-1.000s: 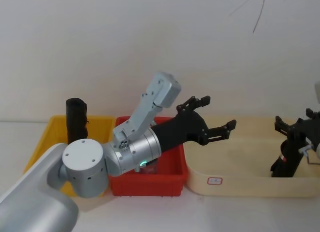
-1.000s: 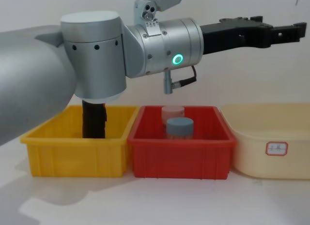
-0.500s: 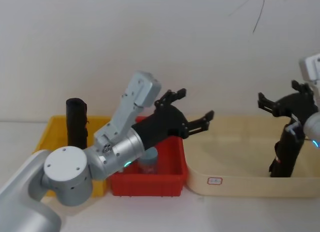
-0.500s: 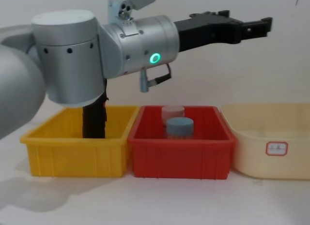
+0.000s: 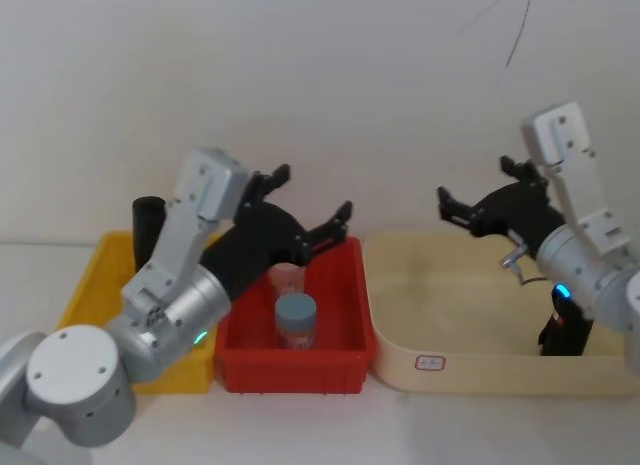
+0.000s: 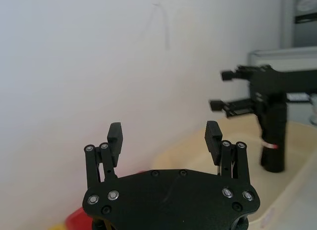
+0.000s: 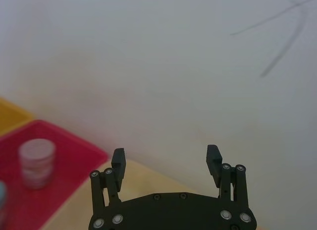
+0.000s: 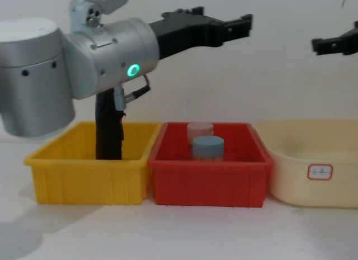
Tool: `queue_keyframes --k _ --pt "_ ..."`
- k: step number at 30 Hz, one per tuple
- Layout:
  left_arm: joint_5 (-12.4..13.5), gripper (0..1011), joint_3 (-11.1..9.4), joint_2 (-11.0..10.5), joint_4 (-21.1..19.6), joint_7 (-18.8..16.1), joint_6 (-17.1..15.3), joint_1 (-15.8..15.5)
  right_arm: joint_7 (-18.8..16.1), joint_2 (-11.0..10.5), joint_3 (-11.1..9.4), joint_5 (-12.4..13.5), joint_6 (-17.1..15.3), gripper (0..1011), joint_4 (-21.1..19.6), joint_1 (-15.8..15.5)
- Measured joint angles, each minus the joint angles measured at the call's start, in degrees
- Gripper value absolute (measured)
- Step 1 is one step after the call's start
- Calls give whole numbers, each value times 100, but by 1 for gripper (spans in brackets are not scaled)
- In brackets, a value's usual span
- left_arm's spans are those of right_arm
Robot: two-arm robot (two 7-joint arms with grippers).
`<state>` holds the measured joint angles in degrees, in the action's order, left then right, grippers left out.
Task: Pick up the garbage bag with the one hand and transfer it to the other hand.
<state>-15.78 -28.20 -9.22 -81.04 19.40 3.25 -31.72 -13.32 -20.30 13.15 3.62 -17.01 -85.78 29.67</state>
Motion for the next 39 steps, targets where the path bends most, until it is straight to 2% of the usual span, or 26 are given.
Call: queue_keyframes --k 7,15,18,29,39 --pt "137 1000 320 -100 -289 -503 194 381 -108 252 208 59 -3 1001 -105 -199" --pt "292 1000 608 -135 -475 -996 420 718 -178 494 350 162 40 1001 -177 -415" --pt "341 1000 778 -146 -522 -1211 530 881 -224 580 405 216 86 1001 -188 -485" --pt "394 1000 1067 -158 -566 -1544 732 1165 -443 830 634 423 177 1001 -106 -585" --pt "414 1000 1186 -162 -583 -1675 810 1280 -578 949 842 501 68 1001 150 -512"
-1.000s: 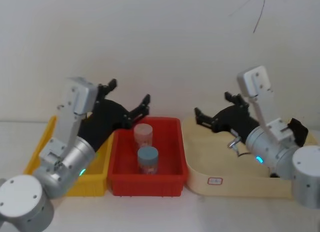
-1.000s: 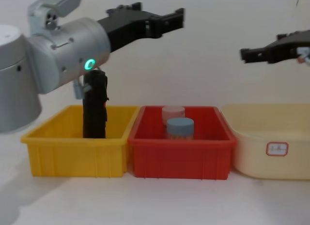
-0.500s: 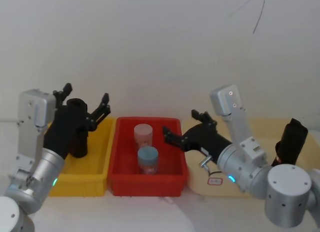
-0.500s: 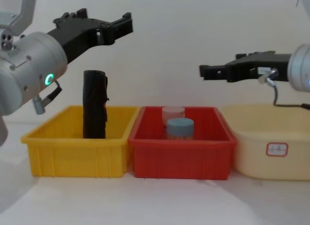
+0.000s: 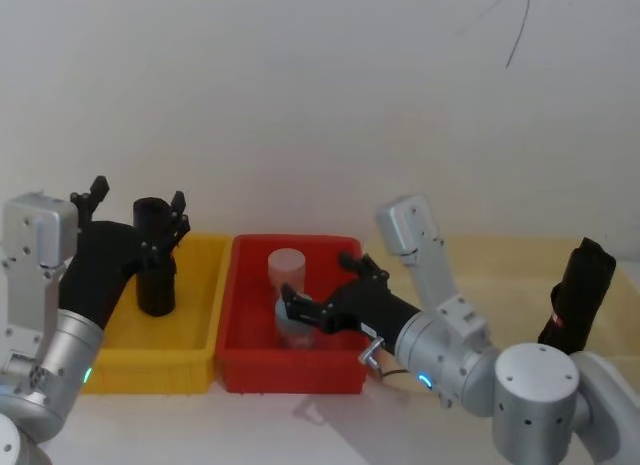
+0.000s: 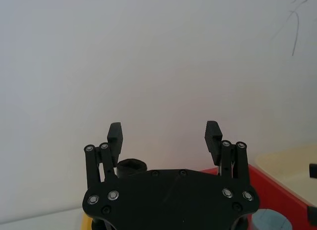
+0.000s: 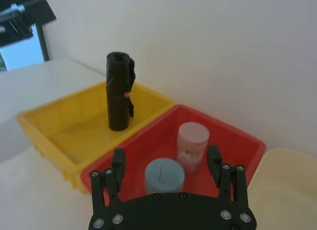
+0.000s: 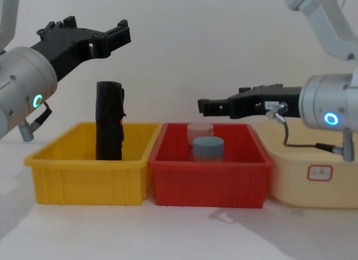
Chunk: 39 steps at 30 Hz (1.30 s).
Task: Pick up the garbage bag with the one hand and transfer it to the other hand.
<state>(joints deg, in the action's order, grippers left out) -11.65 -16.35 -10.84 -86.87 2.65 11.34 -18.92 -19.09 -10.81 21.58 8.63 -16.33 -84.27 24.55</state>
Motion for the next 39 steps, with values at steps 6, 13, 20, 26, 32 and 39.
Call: queue_keyframes --k 6,13,20,26,32,39 --pt "6 1000 36 -2 -5 -41 26 35 -6 13 80 -9 -73 1001 197 95" --pt "11 1000 63 -4 -10 -67 42 60 5 -31 148 -123 -118 1001 500 270" --pt "14 1000 76 -5 -12 -84 52 74 -43 -89 262 -276 -146 1001 760 448" --pt "15 1000 83 -5 -12 -92 55 81 -152 -101 364 -387 -159 1001 1028 622" --pt "15 1000 87 -5 -12 -97 58 84 -243 -73 420 -443 -157 1001 1225 752" --pt "15 1000 91 -5 -12 -101 62 87 -308 -20 438 -450 -141 1001 1400 880"
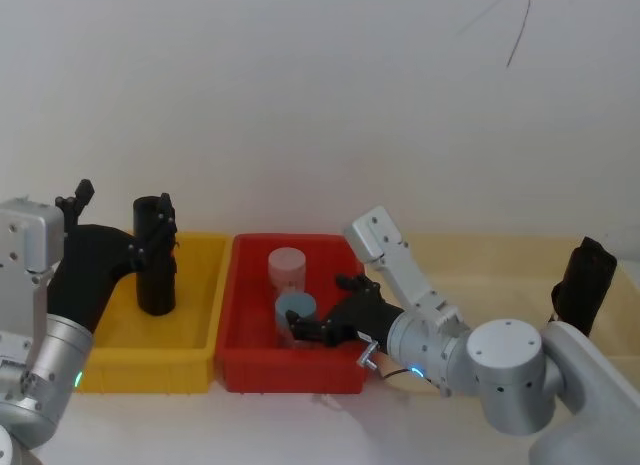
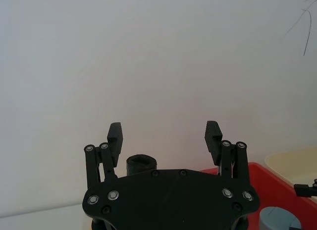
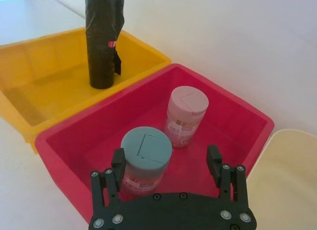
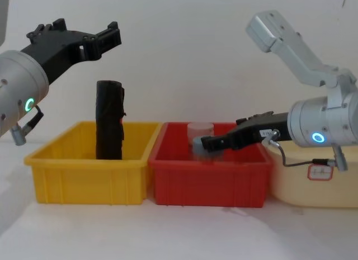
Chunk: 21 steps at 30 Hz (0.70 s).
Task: Pick up the garbage bag with the one hand and transfer it to the other hand.
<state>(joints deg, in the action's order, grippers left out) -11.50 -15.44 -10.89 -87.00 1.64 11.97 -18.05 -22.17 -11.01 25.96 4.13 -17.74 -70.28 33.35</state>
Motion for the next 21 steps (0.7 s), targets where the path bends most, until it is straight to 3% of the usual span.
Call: queue_keyframes --k 21 --pt "-1 1000 2 0 1 -2 0 4 -136 156 72 149 -14 1002 442 270"
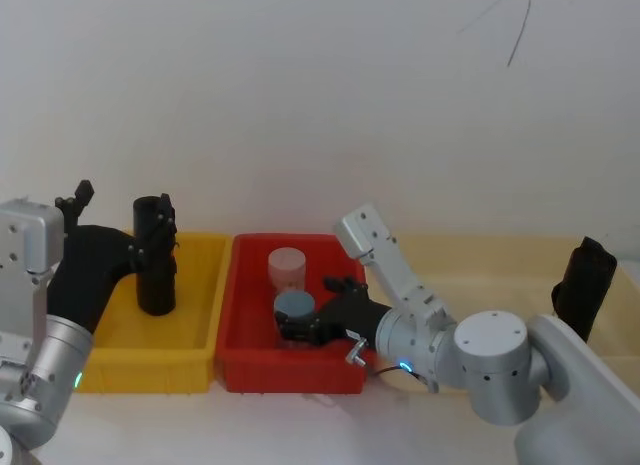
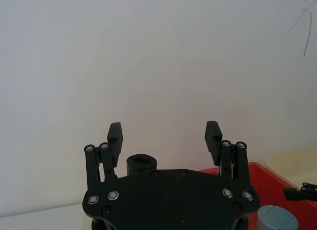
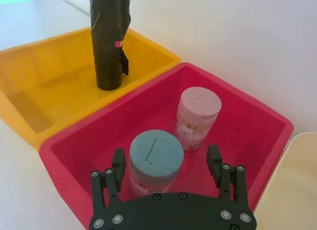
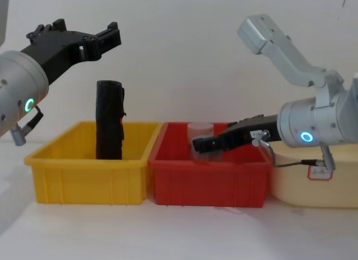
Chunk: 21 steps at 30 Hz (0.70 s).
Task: Pick up the garbage bag with the one hand and transfer it to the other hand.
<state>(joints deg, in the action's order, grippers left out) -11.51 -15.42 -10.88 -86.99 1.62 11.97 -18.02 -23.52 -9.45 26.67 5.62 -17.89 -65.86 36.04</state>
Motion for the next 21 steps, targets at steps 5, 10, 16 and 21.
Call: queue_keyframes --k 5,10,16,21 --pt "0 1000 0 0 0 0 0 0 -20 23 19 35 -19 1001 67 34" --pt "0 1000 0 0 0 1 0 0 -31 53 28 86 -37 1001 130 63" --pt "0 1000 0 0 0 1 -1 0 -38 77 44 133 -67 909 194 95" --pt "0 1000 0 0 0 1 -1 0 -43 89 60 166 -90 791 228 111"
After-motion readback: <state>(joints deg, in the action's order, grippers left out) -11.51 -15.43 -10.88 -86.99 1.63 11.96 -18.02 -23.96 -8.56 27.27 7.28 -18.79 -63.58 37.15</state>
